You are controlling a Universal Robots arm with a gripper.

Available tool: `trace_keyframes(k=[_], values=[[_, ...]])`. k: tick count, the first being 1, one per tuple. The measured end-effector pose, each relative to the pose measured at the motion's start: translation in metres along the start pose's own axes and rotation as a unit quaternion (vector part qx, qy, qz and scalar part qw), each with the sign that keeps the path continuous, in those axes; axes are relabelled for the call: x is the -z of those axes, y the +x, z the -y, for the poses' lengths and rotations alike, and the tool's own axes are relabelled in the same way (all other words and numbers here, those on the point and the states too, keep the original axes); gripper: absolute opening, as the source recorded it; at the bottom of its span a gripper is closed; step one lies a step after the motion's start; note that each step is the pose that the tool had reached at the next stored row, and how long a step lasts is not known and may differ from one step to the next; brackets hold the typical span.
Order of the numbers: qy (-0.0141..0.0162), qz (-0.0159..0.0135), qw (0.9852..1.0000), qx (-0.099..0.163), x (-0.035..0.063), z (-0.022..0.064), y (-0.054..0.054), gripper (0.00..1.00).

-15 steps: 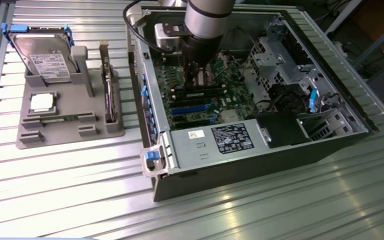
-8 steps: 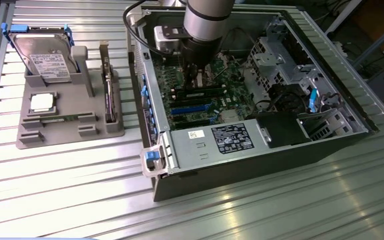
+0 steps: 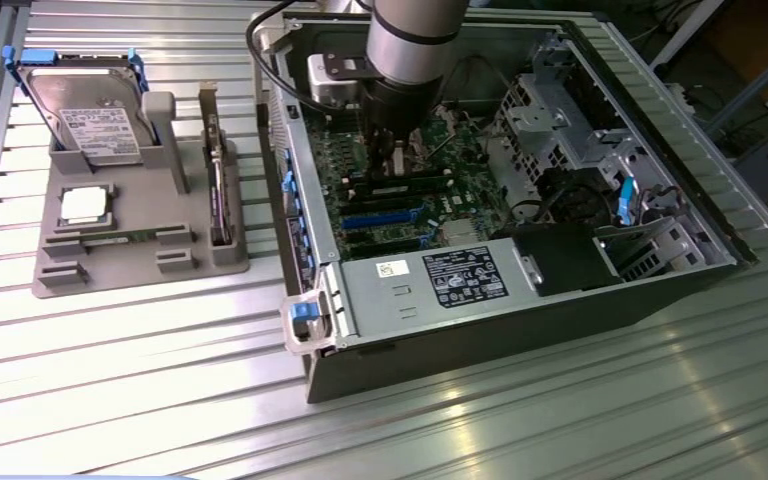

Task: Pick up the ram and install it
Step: 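Press down the ram until it locks into place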

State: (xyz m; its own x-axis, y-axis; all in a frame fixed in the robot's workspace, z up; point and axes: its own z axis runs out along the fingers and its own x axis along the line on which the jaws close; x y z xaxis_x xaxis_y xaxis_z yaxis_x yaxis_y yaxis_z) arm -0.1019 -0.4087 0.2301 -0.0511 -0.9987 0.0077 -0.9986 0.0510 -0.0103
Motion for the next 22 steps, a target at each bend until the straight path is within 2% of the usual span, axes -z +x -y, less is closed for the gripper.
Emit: trace_keyframes(k=[5,17,21,22], values=[[0.0000,0.0001,1.0000,0.000,0.0051,0.0000,0.000,0.11],[0.0000,0.0000,1.0000,0.000,0.0443,0.0029,0.000,0.11],[0.0000,0.0000,1.0000,0.000,0.0449,0.0035,0.000,0.11],[0.0000,0.0000,1.0000,0.000,0.0449,0.0071,0.000,0.11]])
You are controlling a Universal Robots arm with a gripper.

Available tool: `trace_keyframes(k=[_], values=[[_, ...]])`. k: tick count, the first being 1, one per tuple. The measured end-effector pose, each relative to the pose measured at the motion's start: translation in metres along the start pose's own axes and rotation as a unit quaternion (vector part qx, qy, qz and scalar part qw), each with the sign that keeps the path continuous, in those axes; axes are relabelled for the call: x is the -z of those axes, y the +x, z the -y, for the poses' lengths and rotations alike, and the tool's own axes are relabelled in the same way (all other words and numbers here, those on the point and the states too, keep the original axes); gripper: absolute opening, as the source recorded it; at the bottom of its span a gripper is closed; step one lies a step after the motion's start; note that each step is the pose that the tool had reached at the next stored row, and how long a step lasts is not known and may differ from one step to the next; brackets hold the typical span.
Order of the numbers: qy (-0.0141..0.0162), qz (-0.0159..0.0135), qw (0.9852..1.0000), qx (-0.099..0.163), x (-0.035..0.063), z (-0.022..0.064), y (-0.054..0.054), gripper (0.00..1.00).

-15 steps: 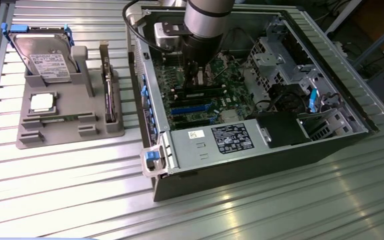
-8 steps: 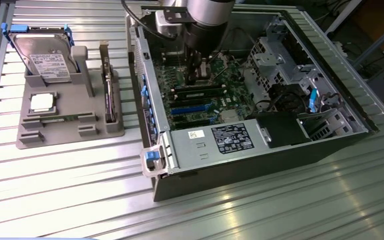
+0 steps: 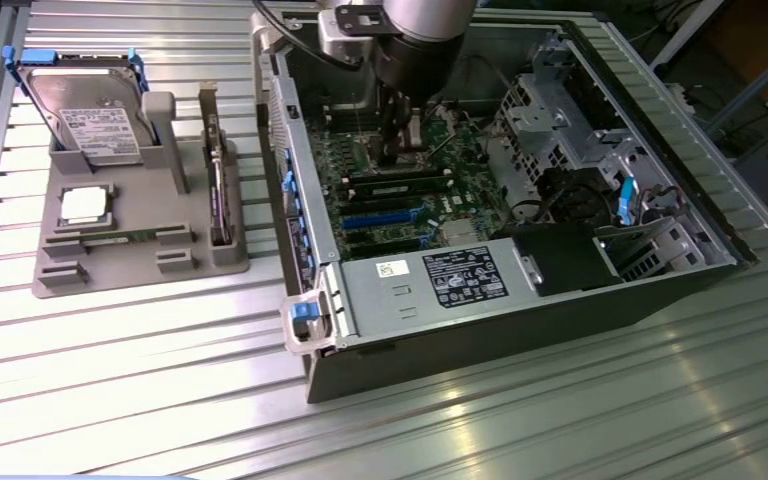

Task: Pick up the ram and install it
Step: 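Press down the ram until it locks into place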

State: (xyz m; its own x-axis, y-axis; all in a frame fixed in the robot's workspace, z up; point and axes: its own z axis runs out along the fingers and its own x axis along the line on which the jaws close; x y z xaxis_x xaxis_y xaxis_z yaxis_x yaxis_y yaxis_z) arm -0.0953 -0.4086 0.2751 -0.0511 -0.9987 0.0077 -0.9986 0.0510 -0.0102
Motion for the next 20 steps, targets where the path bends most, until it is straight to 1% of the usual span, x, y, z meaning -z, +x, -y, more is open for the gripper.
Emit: trace_keyframes(k=[1,4,5,6,8,10,11,12,14,15,17,19,20], values=[[0.0000,0.0000,1.0000,0.000,-0.0001,0.0062,0.000,0.11],[0.0000,0.0001,1.0000,0.000,-0.0002,0.0196,-0.001,0.11],[0.0000,0.0000,1.0000,0.000,-0.0003,0.0267,-0.001,0.11],[0.0000,0.0000,1.0000,0.000,-0.0003,0.0318,-0.002,0.11],[0.0000,0.0000,1.0000,0.000,-0.0004,0.0410,-0.002,0.11],[0.0000,0.0000,1.0000,0.000,-0.0005,0.0456,-0.002,0.11],[0.0000,0.0001,1.0000,0.000,-0.0006,0.0519,-0.003,0.11],[0.0000,0.0001,1.0000,0.000,-0.0006,0.0541,-0.003,0.11],[0.0000,0.0001,1.0000,0.000,-0.0006,0.0541,-0.003,0.11],[0.0000,0.0002,1.0000,0.000,0.0018,0.0541,-0.003,0.11],[-0.0001,0.0009,1.0000,0.000,0.0099,0.0542,-0.003,0.11],[-0.0001,0.0016,1.0000,0.000,0.0211,0.0543,-0.003,0.11],[0.0000,0.0017,1.0000,0.000,0.0241,0.0543,-0.003,0.11]])
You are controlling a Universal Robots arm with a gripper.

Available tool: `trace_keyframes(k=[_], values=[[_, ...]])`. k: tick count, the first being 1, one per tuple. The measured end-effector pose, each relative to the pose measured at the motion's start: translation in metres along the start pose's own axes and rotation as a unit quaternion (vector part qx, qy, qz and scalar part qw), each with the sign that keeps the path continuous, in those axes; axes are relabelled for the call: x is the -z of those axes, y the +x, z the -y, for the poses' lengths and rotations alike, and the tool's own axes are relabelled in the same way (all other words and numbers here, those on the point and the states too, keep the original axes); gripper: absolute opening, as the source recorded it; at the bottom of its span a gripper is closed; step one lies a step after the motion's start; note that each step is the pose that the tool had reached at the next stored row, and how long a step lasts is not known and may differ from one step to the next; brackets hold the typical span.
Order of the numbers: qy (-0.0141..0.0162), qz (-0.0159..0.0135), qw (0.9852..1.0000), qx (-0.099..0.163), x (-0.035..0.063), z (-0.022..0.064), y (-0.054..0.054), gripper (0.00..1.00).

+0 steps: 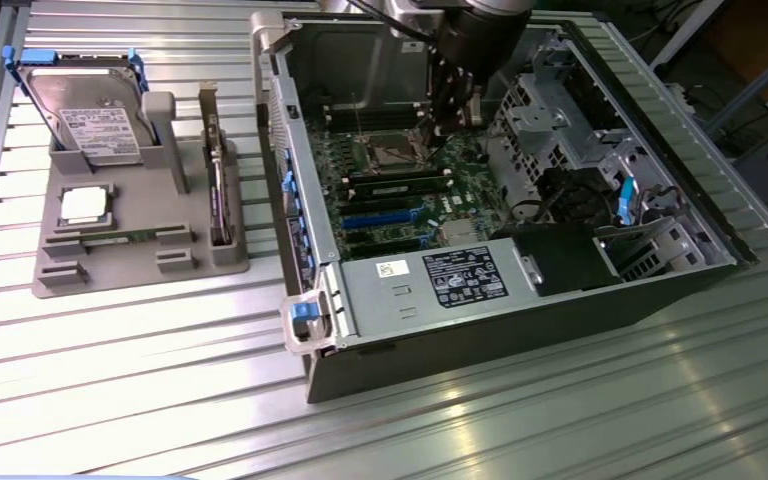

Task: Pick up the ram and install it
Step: 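Press down the ram until it locks into place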

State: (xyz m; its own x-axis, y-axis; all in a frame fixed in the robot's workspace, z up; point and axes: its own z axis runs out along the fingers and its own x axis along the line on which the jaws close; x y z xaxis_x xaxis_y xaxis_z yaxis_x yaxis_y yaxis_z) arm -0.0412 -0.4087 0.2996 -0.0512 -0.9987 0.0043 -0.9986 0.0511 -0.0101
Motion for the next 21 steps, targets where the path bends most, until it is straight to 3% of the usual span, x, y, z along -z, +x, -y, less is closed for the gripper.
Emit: trace_keyframes(k=[3,18,21], values=[[-0.0001,0.0009,1.0000,0.000,0.0084,0.0001,0.0000,0.11],[-0.0001,0.0014,1.0000,0.000,0.0089,0.0001,0.0000,0.11],[-0.0002,0.0016,0.9989,-0.047,0.0087,0.0001,0.0000,0.11]])
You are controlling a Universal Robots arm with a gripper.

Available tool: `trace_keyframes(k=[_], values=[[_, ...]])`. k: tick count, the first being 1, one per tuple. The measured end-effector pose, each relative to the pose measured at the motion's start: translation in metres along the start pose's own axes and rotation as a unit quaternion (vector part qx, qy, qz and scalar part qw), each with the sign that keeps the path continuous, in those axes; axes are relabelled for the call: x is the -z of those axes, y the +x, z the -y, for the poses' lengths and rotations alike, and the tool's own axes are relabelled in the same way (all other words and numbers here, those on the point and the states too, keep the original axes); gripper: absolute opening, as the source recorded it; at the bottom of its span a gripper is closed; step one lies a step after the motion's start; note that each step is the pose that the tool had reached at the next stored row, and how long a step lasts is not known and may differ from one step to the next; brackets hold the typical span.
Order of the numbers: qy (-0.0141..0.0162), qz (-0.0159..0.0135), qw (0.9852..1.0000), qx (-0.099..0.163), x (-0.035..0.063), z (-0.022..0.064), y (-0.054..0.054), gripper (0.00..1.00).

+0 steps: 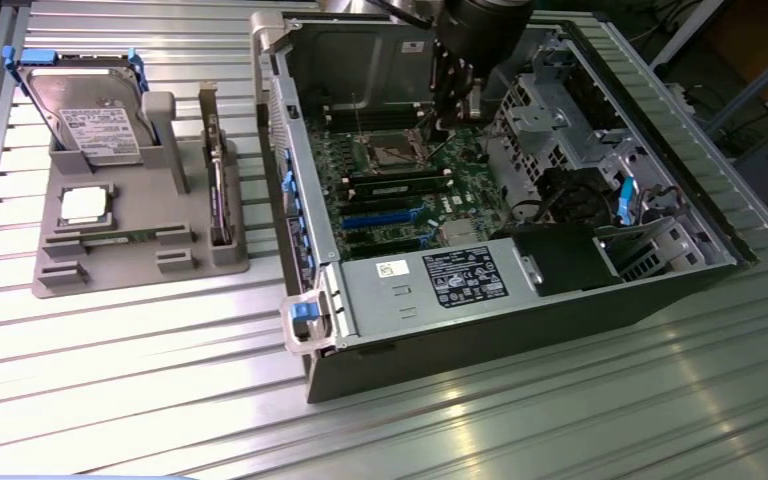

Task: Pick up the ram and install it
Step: 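Press down the ram until it locks into place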

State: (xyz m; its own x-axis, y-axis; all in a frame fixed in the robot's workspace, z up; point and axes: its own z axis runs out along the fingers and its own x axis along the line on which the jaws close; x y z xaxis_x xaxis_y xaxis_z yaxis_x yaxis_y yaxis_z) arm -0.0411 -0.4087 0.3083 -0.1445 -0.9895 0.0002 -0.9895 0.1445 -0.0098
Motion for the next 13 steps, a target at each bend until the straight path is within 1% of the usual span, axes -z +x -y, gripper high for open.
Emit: trace_keyframes(k=[1,3,4,5,6,7,8,9,11,12,13], values=[[0.0000,-0.0002,0.9997,-0.023,-0.0002,0.0000,0.0000,0.11],[0.0000,-0.0006,0.9981,-0.061,-0.0005,0.0000,0.0000,0.11],[0.0000,-0.0008,0.9961,-0.088,-0.0007,0.0000,0.0000,0.11],[0.0000,-0.0011,0.9935,-0.113,-0.0009,0.0000,0.0000,0.11],[0.0000,-0.0014,0.9897,-0.143,-0.0009,0.0000,0.0000,0.11],[0.0000,-0.0016,0.9866,-0.163,-0.0010,0.0000,0.0000,0.11],[0.0000,-0.0018,0.9826,-0.186,-0.0010,0.0000,0.0000,0.11],[0.0000,-0.0020,0.9770,-0.213,-0.0010,-0.0001,0.0000,0.11],[0.0000,-0.0024,0.9682,-0.250,-0.0010,-0.0001,0.0000,0.11],[0.0000,-0.0026,0.9619,-0.274,-0.0010,0.0000,0.0000,0.11],[0.0000,-0.0028,0.9561,-0.293,-0.0010,0.0000,0.0000,0.11]])
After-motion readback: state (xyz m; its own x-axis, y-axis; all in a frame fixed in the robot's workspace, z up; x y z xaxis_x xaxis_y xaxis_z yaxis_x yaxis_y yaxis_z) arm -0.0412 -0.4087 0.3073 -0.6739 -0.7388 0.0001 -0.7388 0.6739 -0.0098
